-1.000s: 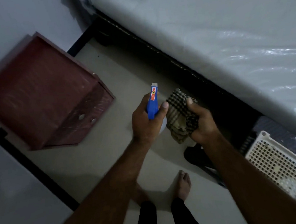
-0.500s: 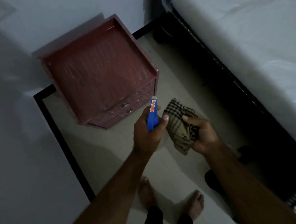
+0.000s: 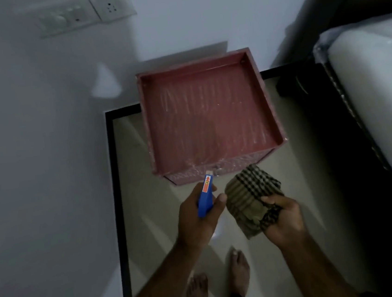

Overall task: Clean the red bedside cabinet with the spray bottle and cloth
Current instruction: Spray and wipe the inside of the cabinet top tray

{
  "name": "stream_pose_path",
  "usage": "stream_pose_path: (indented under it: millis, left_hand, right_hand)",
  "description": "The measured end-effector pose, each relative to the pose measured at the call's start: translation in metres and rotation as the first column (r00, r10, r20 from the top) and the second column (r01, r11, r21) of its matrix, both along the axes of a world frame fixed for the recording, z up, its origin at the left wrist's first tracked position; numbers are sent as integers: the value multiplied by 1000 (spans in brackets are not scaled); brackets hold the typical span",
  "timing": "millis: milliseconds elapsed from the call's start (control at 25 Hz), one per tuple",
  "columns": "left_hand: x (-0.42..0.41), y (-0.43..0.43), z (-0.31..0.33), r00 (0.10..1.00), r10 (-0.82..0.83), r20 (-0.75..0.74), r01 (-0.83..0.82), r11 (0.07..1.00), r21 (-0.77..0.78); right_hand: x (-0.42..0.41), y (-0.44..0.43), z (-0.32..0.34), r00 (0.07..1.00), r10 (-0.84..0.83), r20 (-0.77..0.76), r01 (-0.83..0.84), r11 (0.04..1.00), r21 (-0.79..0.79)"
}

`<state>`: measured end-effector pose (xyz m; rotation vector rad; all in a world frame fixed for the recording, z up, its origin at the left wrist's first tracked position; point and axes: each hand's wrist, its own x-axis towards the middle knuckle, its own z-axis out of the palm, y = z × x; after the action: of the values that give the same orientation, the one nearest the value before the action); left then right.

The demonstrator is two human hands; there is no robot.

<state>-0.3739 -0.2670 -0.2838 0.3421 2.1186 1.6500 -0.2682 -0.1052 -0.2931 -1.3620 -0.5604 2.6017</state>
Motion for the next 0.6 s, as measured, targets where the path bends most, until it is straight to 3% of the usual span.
stream_pose_path:
  millis: [200, 320, 600]
  left_hand:
    - [-19, -32, -31, 992, 127, 13, -127, 991, -49]
    - [-25, -45, -48, 984, 177, 38, -174, 983, -55]
    - [-42, -69, -102, 983, 176, 59, -172, 983, -63]
  right_hand:
    - [-42, -1, -18, 988, 155, -25, -152, 985, 76]
    - [-55, -6, -37, 970, 238, 40, -241, 956, 164]
    - [-65, -34, -75, 946, 212, 247, -292, 887, 357]
